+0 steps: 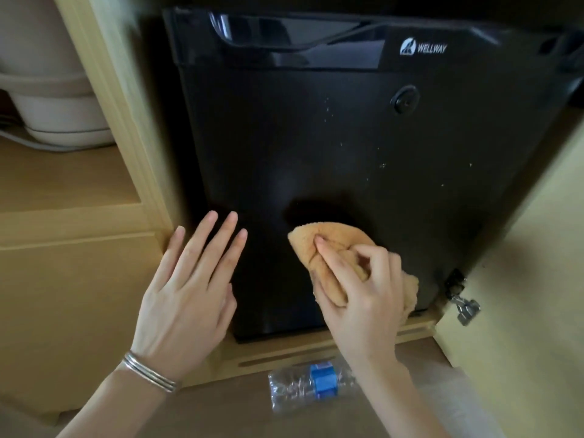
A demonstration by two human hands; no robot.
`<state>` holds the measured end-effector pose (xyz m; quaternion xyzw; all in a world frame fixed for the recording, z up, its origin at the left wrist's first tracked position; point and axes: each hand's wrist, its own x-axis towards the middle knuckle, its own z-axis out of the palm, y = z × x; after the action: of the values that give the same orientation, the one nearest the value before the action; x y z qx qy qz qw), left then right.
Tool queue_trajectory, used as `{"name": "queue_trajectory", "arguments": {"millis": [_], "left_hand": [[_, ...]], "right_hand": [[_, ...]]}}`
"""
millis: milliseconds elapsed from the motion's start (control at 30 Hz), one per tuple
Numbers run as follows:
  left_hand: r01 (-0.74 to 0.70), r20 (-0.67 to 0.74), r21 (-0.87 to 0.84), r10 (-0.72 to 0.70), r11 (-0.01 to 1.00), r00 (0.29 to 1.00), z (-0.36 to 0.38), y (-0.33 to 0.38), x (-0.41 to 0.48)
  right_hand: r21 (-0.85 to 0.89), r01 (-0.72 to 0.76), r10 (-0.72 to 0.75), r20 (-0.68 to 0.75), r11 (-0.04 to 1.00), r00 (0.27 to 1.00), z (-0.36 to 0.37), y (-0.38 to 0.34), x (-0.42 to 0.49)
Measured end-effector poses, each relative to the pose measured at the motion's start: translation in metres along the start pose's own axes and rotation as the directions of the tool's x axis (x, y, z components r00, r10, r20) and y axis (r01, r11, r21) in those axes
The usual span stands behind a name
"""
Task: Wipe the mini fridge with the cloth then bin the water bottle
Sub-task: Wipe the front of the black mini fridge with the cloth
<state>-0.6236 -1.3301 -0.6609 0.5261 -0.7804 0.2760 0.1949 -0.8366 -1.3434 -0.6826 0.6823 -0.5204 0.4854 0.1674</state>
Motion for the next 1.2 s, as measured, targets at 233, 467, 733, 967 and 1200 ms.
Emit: {"name": "queue_trajectory", "arguments": {"millis": [233,467,733,967,1200], "left_hand": [[-0.017,-0.016,0.055,0.018,0.998,1.0,-0.005,-0.004,0.015],[0.009,-0.009,0.145,-0.008,0.989,1.0,-0.011,-0.007,0.012],[-0.027,-0.003,0.184,0.028,0.983,1.0,-0.004,-0.012,0.01],[-0.038,-0.003,0.124,0.039,0.991,0.999,-0.006,-0.017,0.01],[-0.03,-0.021,0.023,0.03,0.999,0.999,-0.011,-0.016,0.011]], "right_hand": [[-0.088,-0.047,0.05,0.025,0.995,0.998,0.024,-0.021,-0.002],[-0.078,-0.06,0.054,-0.088,0.995,0.995,0.009,-0.039,0.046],[-0.074,-0.003,0.004,0.016,0.997,1.0,0.012,-0.043,0.03],[-0.056,0.002,-0.01,-0.145,0.998,0.989,0.01,-0.061,0.075],[-0.039,0.044,-0.052,-0.237,0.998,0.97,-0.005,-0.078,0.108]]}}
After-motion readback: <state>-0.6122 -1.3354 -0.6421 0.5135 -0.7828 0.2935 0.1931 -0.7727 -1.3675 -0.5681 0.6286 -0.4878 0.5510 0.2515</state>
